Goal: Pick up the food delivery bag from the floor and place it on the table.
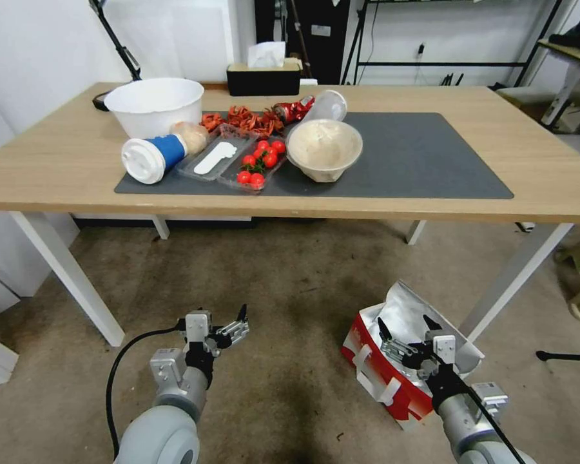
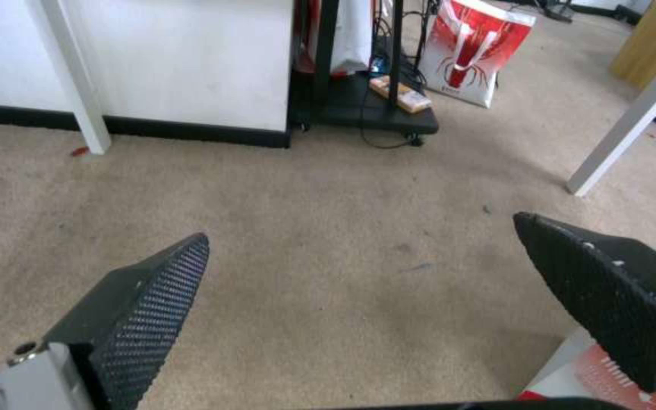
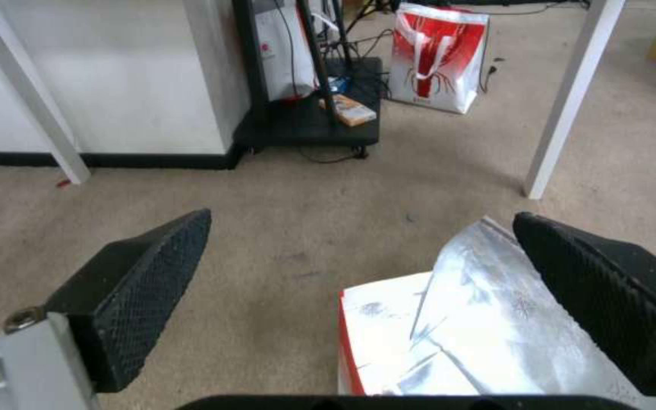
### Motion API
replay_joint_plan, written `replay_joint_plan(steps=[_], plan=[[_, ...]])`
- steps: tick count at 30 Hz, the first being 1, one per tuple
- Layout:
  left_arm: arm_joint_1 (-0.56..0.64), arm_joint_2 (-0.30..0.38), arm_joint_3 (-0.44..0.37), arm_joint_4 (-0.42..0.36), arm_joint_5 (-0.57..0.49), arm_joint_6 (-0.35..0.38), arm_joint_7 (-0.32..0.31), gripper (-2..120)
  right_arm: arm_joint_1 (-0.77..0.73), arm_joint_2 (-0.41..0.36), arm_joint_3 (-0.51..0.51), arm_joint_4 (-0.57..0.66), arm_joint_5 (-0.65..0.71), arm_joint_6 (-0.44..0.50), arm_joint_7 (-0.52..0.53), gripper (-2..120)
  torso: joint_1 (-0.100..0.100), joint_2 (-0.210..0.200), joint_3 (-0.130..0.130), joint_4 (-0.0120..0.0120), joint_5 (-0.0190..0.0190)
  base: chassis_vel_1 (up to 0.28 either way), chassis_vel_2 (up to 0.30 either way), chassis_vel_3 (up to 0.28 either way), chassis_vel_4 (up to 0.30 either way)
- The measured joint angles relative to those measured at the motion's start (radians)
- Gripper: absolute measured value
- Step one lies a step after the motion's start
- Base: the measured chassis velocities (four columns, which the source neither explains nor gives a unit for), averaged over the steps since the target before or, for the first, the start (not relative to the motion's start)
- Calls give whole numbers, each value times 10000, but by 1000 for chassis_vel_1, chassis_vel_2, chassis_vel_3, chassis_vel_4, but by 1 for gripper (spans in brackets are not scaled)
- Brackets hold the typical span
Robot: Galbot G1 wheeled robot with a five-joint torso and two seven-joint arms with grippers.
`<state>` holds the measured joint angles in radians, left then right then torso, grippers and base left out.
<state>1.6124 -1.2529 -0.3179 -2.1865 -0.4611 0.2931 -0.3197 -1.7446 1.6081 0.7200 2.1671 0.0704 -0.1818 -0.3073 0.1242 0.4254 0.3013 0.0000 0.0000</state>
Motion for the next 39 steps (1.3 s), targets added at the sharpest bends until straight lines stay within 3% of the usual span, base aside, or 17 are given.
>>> replay_joint_plan(steps=[39], plan=[[-25,-15,11,-21,23,-224,65,100,38,0,25,-57,1,28,29,100,-488,-1526,-1037,0,0,0,0,0,0]])
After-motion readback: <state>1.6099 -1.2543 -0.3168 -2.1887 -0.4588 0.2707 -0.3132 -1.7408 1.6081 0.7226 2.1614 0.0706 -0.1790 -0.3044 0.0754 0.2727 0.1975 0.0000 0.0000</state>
